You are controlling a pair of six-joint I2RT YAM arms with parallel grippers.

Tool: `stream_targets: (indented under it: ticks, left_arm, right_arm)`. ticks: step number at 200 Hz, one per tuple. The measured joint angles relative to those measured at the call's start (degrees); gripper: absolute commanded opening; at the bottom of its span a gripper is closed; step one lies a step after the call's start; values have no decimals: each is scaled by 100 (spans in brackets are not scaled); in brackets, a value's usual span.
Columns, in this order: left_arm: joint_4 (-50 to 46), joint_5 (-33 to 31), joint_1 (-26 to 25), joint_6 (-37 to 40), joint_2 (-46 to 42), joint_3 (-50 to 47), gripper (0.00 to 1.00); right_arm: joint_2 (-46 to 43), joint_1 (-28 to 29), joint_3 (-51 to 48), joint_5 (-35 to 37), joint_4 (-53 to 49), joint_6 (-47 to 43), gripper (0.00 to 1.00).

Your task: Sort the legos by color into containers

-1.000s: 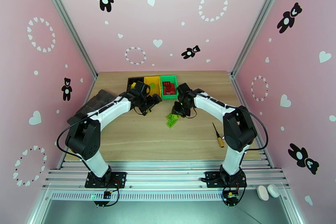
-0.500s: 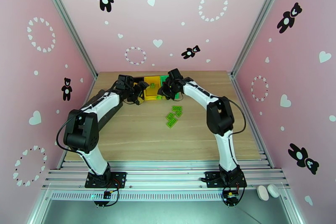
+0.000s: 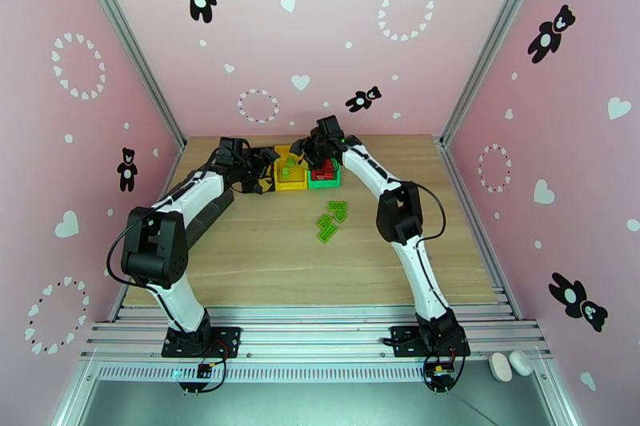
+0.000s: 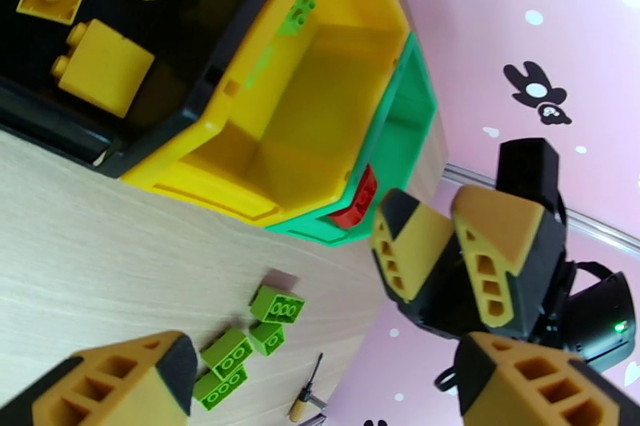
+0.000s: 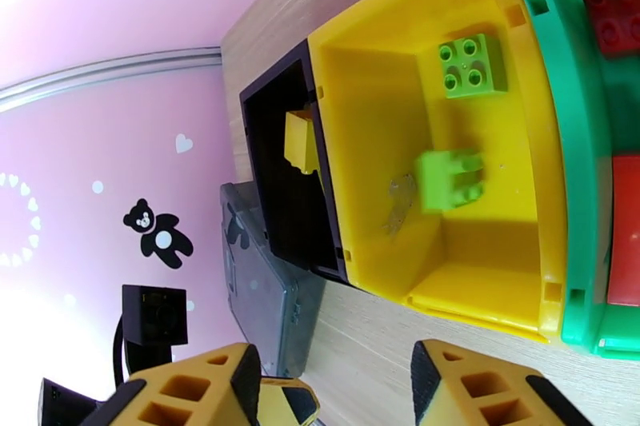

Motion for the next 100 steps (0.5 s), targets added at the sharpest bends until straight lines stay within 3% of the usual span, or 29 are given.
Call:
stream_targets:
  ticks: [51,100]
  left_arm:
    - [-828,-356,-133,603,-2,0,89]
    - [-1510,-909,-935,1174,-2,0,86]
  right_arm:
    - [-472,22,-660,313,-776,-761,57]
    - [-1705,55,-2131,879,-1276,-1344,59]
